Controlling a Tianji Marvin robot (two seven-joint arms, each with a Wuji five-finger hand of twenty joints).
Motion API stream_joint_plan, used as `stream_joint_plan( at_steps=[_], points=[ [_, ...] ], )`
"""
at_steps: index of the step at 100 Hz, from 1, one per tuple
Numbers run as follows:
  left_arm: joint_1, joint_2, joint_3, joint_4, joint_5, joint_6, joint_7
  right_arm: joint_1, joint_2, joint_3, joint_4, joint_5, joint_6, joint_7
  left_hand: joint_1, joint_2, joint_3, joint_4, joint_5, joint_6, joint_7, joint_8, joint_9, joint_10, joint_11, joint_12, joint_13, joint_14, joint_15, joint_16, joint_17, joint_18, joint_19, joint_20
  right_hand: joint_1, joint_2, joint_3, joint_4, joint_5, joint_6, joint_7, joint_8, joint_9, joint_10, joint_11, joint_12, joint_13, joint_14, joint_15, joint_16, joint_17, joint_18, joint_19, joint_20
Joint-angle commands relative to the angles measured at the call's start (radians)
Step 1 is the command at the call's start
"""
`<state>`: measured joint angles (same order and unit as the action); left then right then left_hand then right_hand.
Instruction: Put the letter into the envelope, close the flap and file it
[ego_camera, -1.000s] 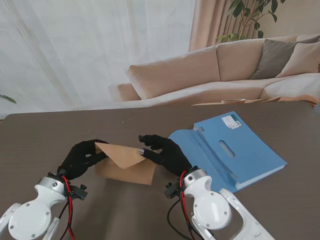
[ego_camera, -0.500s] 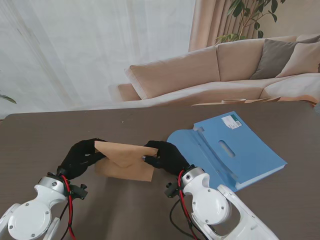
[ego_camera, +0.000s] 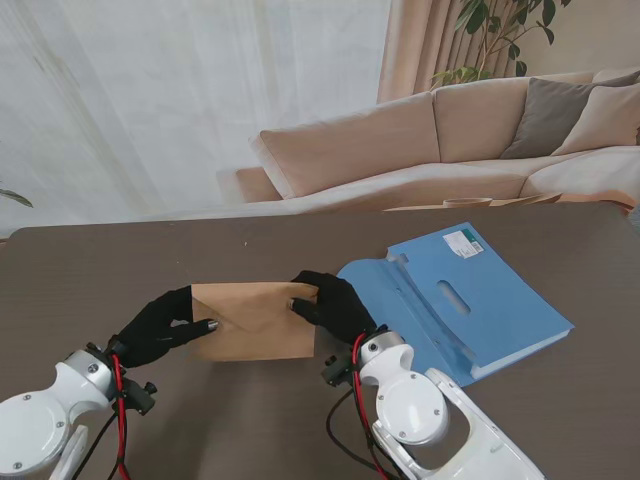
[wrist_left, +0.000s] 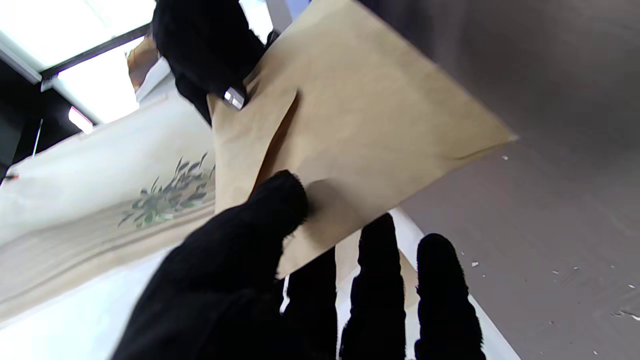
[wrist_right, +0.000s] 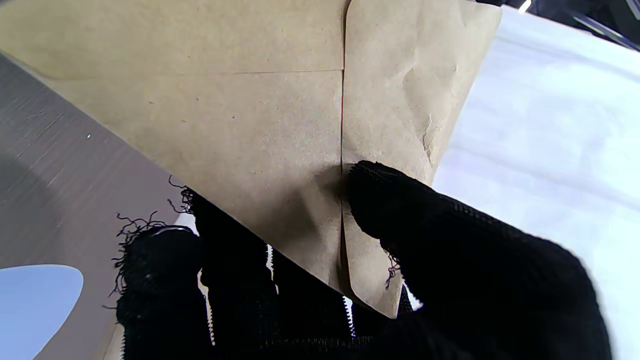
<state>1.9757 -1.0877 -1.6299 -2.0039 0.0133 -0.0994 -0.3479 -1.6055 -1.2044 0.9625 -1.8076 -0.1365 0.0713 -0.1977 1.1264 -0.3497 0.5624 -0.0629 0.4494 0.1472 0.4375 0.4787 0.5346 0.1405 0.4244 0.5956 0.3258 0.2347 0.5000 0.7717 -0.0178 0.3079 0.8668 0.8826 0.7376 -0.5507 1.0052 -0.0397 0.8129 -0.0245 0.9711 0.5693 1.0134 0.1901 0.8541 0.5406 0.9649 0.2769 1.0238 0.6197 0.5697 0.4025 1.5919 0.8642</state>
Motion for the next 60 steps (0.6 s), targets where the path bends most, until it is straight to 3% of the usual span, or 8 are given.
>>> stream_joint_plan(
  at_steps=[1, 14, 33, 60],
  points=[
    [0.001, 0.014, 0.000, 0.007, 0.023, -0.017, -0.008, 0.000, -0.008, 0.000, -0.004, 0.005, 0.008, 0.010, -0.047, -0.037, 0.020, 0.028, -0.082, -0.002, -0.057, -0.031, -0.092, -0.051, 0.014, -0.066, -0.062, -0.050, -0.053, -0.035, -0.027, -0.047, -0.060, -0.016, 0.039, 0.004, 0.039, -0.011, 0.047, -0.021, 0.067, 0.041, 0.040, -0.001, 0.018, 0.009, 0.041, 0.017, 0.031, 0.017, 0.014, 0.014, 0.046, 0.015],
    [-0.008, 0.022, -0.002, 0.016, 0.026, -0.028, -0.039, 0.001, -0.010, 0.000, -0.003, 0.003, 0.012, 0.004, -0.211, -0.119, -0.039, 0.005, -0.131, 0.018, -0.123, -0.061, -0.161, -0.048, -0.019, -0.079, -0.097, -0.055, -0.118, -0.047, -0.041, -0.051, -0.167, -0.009, 0.040, 0.004, 0.040, -0.012, 0.047, -0.018, 0.066, 0.044, 0.040, 0.001, 0.021, 0.009, 0.043, 0.018, 0.034, 0.017, 0.020, 0.013, 0.052, 0.015],
    [-0.005, 0.012, 0.011, 0.000, 0.004, 0.014, -0.007, -0.003, -0.009, -0.003, 0.000, -0.008, 0.001, -0.002, -0.363, -0.105, -0.051, -0.025, 0.006, 0.027, -0.093, -0.025, -0.081, -0.010, -0.005, -0.062, -0.066, -0.024, -0.126, -0.019, -0.030, -0.031, -0.224, 0.031, 0.042, 0.006, 0.038, -0.014, 0.048, -0.021, 0.065, 0.048, 0.037, 0.001, 0.023, 0.010, 0.043, 0.017, 0.040, 0.017, 0.023, 0.009, 0.059, 0.014],
    [-0.009, -0.024, 0.057, -0.034, -0.064, 0.120, 0.122, -0.007, -0.008, -0.017, 0.006, -0.036, -0.025, -0.010, -0.364, -0.017, -0.063, -0.030, 0.216, 0.070, -0.028, 0.022, 0.074, 0.067, 0.057, -0.019, 0.013, 0.036, -0.049, 0.038, 0.003, 0.006, -0.193, 0.101, 0.043, 0.010, 0.033, -0.015, 0.045, -0.022, 0.062, 0.050, 0.034, -0.001, 0.023, 0.009, 0.038, 0.016, 0.039, 0.016, 0.021, 0.008, 0.061, 0.012]
  ],
)
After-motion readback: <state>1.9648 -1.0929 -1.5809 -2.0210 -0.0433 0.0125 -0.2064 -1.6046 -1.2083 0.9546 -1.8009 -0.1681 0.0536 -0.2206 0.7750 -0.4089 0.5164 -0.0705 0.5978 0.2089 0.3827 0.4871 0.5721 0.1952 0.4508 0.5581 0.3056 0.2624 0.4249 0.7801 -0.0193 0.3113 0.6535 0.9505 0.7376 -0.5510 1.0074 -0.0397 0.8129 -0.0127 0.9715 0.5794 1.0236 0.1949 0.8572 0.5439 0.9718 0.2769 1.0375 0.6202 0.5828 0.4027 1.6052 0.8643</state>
